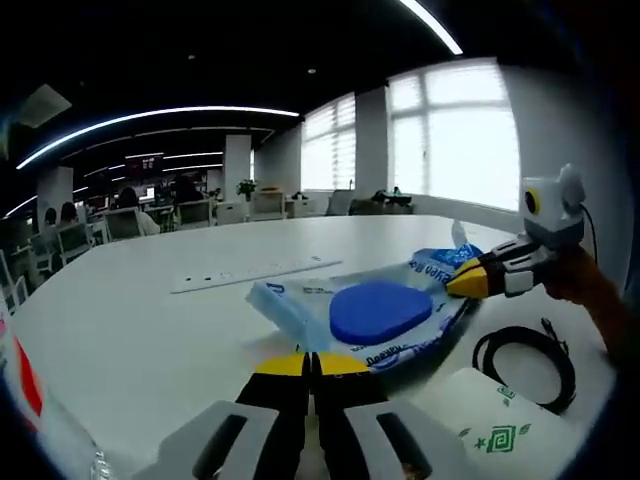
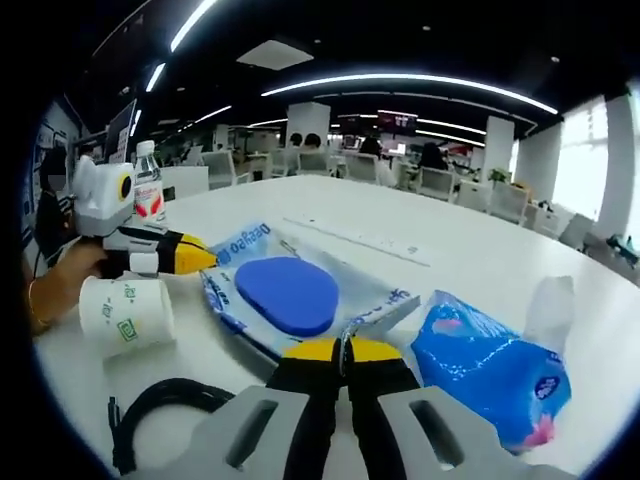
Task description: Arrange the tabletop items into an orderly group along one side of the table until the central work area is clear of visible clutter.
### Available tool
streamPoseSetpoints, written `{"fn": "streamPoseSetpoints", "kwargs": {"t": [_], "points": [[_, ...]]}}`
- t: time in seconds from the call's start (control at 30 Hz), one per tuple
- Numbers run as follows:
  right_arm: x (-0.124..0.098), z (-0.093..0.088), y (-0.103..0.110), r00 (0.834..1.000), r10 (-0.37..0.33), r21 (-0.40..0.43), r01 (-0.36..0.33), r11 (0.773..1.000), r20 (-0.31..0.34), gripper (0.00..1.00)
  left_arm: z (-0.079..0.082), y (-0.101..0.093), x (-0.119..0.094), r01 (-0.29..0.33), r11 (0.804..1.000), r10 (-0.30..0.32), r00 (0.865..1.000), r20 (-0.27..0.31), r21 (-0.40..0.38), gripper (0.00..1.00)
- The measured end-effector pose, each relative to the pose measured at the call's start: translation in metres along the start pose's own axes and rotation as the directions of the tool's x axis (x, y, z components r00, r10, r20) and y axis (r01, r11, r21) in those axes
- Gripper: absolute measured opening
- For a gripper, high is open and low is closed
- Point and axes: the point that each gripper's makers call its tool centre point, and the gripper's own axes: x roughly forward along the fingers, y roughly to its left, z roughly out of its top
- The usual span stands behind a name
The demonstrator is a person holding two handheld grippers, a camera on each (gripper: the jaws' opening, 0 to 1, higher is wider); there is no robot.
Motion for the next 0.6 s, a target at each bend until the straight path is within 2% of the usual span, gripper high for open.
{"fn": "streamPoseSetpoints", "kwargs": {"t": [0.2,0.3,0.6], "points": [[0.0005,0.0003,0.0003,1.0,-0.003,-0.001,0.003,1.0,0.005,0.0,0.0009,0.0008,-0.0012,-0.003,1.0,0.003,1.0,0.007,0.0,0.0],[0.0013,-0.0022,0.0018,1.0,-0.03,-0.065,0.029,0.997,-0.008,0.0,-0.0024,0.0001,-0.0007,-0.002,1.0,0.002,1.0,0.004,0.003,0.0],[-0.0041,0.0011,0.001,0.998,-0.062,-0.099,0.062,0.993,0.001,0.01,0.0016,-0.0028,-0.0036,0.003,1.0,-0.003,1.0,0.014,0.011,0.0]]}}
